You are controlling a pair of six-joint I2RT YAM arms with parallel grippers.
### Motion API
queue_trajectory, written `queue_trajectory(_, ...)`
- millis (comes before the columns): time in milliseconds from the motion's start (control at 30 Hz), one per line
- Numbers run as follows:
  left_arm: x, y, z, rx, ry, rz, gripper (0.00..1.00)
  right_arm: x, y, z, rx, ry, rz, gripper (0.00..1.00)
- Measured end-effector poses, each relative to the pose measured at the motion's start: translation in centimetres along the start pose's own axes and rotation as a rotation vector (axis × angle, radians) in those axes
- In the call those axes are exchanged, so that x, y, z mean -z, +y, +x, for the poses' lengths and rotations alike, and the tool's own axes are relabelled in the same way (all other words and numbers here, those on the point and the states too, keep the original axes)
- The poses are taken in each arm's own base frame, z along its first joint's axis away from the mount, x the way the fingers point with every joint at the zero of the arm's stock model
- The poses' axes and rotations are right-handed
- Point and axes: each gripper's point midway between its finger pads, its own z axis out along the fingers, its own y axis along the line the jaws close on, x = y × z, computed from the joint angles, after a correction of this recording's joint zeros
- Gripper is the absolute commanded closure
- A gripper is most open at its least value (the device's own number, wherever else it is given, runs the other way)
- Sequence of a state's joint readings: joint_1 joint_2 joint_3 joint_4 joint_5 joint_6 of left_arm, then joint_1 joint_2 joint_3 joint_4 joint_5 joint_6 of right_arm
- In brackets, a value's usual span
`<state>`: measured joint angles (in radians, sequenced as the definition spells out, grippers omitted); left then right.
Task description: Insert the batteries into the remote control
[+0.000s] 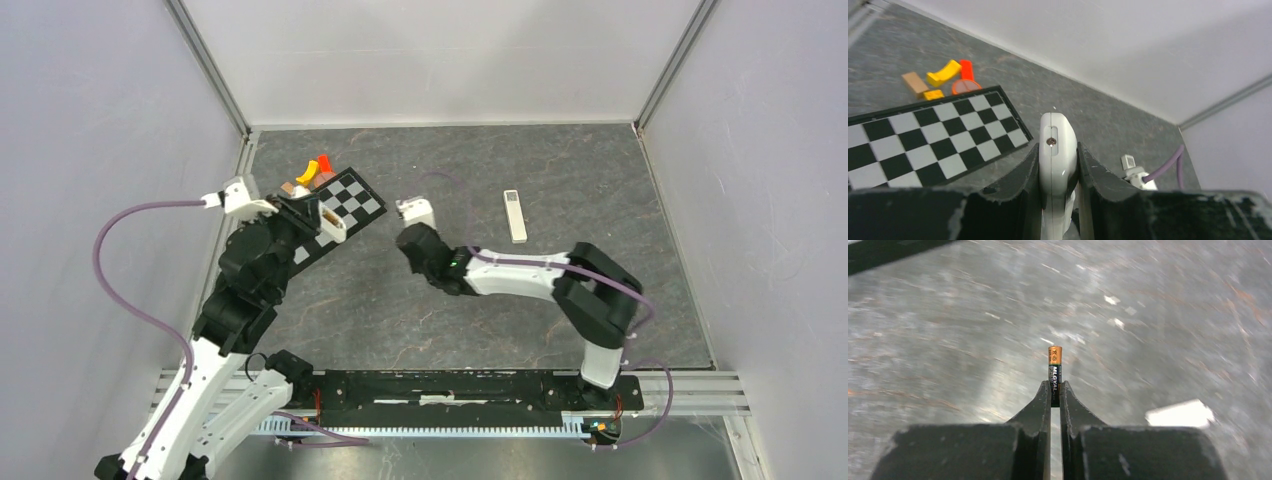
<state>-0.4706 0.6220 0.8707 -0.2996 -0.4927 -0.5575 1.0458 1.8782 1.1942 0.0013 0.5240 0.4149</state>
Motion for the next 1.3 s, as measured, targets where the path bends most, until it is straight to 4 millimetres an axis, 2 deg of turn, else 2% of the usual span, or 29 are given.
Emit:
queue_trajectory(67,-0.5,-0.9,1.0,-0.009,0.047,0.038,0.98,1.1,-2.6,0.8,-0.057,0.022,0.036,1.0)
queue_trajectory(167,-0.9,-1.9,2.8,-0.022,0.117,0.085,0.98,2.7,-6.3,3.6,-0.155,0.08,0.108,1.0)
queue_trajectory(233,-1.2,-2.3,3.6,-0.025,0.149,0.103,0.98,3.3,-7.6,5.2,-0.198,0.119,0.153,1.0)
queue_trajectory(300,-1.3,-2.7,4.4,-0.025,0.181,0.123,0.98,3.7,-8.1,6.6,-0.245,0.161,0.19,1.0)
queue_trajectory(433,-1.2,-3.3,4.7,-0.013,0.2,0.151,0.98,4.2,-8.1,7.8,-0.348,0.197,0.229,0.99)
queue_trajectory(700,-1.2,-3.0,5.5,-0.014,0.213,0.149,0.98,4.4,-7.9,9.5,-0.506,0.225,0.26,0.77)
queue_trajectory(767,-1.3,-2.9,5.6,-0.015,0.215,0.147,0.98,4.4,-7.9,9.4,-0.518,0.226,0.258,0.72)
queue_trajectory(933,-1.3,-2.9,5.6,-0.016,0.216,0.146,0.98,4.4,-8.1,9.3,-0.492,0.231,0.252,0.48)
queue_trajectory(1033,-1.3,-2.9,5.7,-0.017,0.217,0.145,0.98,4.8,-8.6,8.5,-0.425,0.22,0.231,0.44)
queue_trajectory(1167,-1.3,-2.8,5.7,-0.017,0.216,0.144,0.98,5.3,-9.0,5.6,-0.236,0.169,0.124,0.41)
queue_trajectory(1233,-1.3,-2.8,5.7,-0.017,0.217,0.144,0.97,5.5,-9.0,4.2,-0.063,0.156,0.014,0.4)
queue_trajectory(1300,-1.3,-2.8,5.7,-0.018,0.216,0.144,0.97,5.6,-9.0,3.9,0.118,0.179,-0.089,0.39)
